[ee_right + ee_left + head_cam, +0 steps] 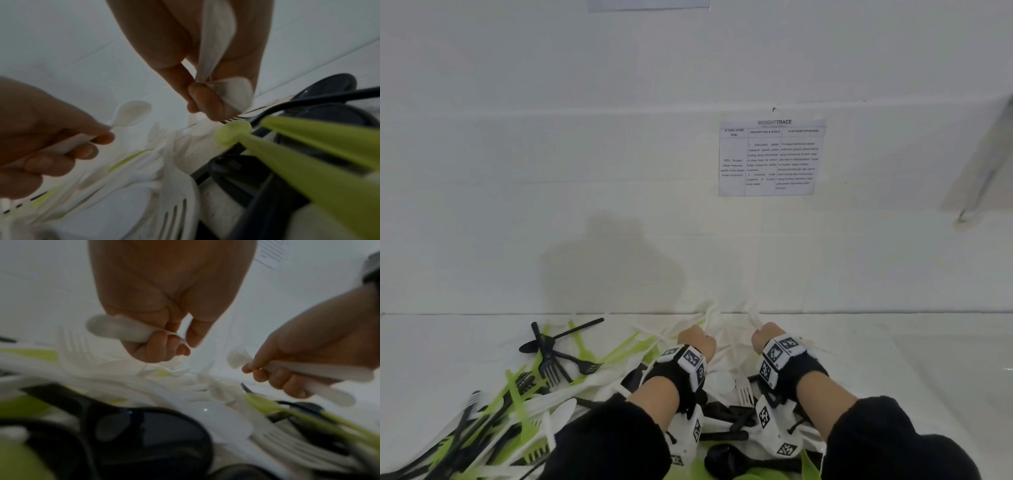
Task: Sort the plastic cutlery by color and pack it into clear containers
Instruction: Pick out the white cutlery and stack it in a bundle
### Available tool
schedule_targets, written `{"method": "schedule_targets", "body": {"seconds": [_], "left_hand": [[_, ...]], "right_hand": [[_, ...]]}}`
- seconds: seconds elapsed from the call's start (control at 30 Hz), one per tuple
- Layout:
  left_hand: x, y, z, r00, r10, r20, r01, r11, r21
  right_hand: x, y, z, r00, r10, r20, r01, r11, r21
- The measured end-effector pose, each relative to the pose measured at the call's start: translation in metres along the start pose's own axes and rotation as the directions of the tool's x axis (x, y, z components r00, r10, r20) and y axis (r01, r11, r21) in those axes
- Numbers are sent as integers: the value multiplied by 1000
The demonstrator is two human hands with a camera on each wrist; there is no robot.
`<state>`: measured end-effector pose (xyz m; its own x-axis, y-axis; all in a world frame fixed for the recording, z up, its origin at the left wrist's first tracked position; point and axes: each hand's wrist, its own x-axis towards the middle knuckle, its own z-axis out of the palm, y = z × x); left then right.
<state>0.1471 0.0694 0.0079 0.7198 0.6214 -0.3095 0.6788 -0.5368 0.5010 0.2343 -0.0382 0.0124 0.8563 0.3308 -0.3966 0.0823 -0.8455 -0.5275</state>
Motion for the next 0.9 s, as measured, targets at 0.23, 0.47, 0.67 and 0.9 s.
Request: {"method": "schedule_targets", "body": {"seconds": [0.23,0.47,0.67,0.9], "left_hand": [[23,-5,13,994,73,76,-82,989,122],[22,-4,12,990,71,120,-89,985,148],[22,-4,15,990,51,132,-70,986,149],[15,-1,-9,999,1,-49,-5,997,-78]], "right_hand": [[10,2,10,992,-43,116,54,994,-94],[6,-2,11,995,-78,55,88,969,-229],[5,-1,6,999,-26,-19,22,986,-163],[-18,-13,14,990,-77,119,99,976,-193]]}}
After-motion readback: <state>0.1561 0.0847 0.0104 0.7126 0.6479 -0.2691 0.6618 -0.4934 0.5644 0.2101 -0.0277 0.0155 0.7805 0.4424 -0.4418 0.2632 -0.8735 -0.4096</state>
